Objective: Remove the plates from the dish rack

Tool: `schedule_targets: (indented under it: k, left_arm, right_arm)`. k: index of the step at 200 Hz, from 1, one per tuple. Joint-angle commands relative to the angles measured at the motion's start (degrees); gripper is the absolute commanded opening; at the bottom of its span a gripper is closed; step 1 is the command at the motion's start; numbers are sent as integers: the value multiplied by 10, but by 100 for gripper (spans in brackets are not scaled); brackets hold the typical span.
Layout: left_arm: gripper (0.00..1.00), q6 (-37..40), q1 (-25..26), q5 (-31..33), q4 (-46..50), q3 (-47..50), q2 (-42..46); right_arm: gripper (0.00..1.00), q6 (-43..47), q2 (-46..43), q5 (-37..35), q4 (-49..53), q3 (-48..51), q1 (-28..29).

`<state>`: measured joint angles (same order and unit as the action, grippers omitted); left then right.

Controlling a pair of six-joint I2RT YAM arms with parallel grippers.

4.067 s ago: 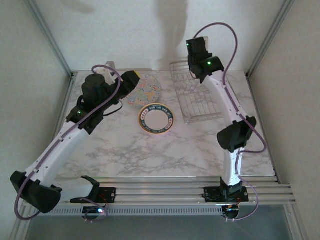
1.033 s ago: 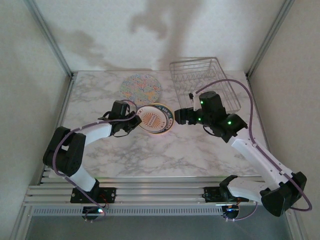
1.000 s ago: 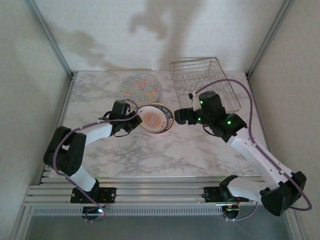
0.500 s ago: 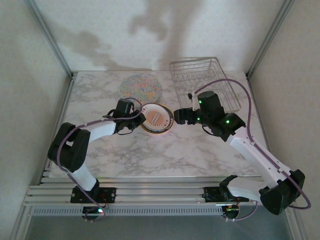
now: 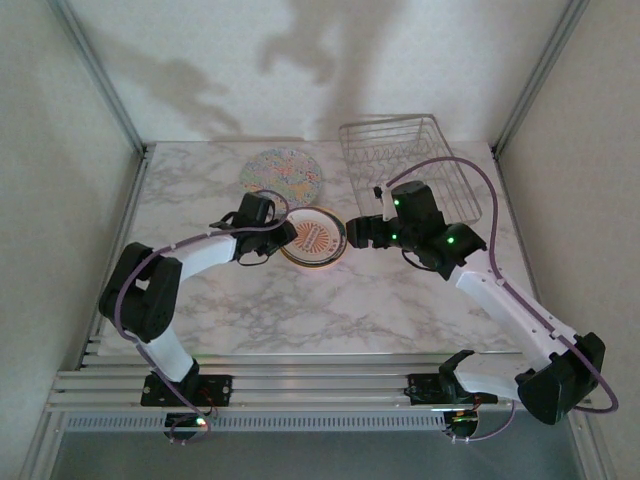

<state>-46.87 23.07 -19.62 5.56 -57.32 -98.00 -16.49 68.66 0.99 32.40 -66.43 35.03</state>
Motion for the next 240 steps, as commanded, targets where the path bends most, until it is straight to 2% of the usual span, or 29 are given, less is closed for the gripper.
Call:
schedule_targets:
  k: [1,132,196,218,233,240]
  left_arm:
    - [46,9,7,21,61,-27,-16]
    - [69,29,15,114,211,-104,-28]
    - [72,31,14,132,231,-111,-15]
    - [73,29,14,148,240,-111,11]
    - [77,28,14,162,248,-114,36]
    - [86,28,14,169,255,-117,48]
  right_arm:
    - [89,-9,5,-20,7,-23,4]
    - [91,-15,26,-67,44,-42,4]
    - [93,-19,30,-89,57,-53,5]
    - [93,-14,15,-65,38,-49,4]
    - [95,-9,-4,-46,21,-41,4]
    - [99,-8,-16,-50,21,-37,3]
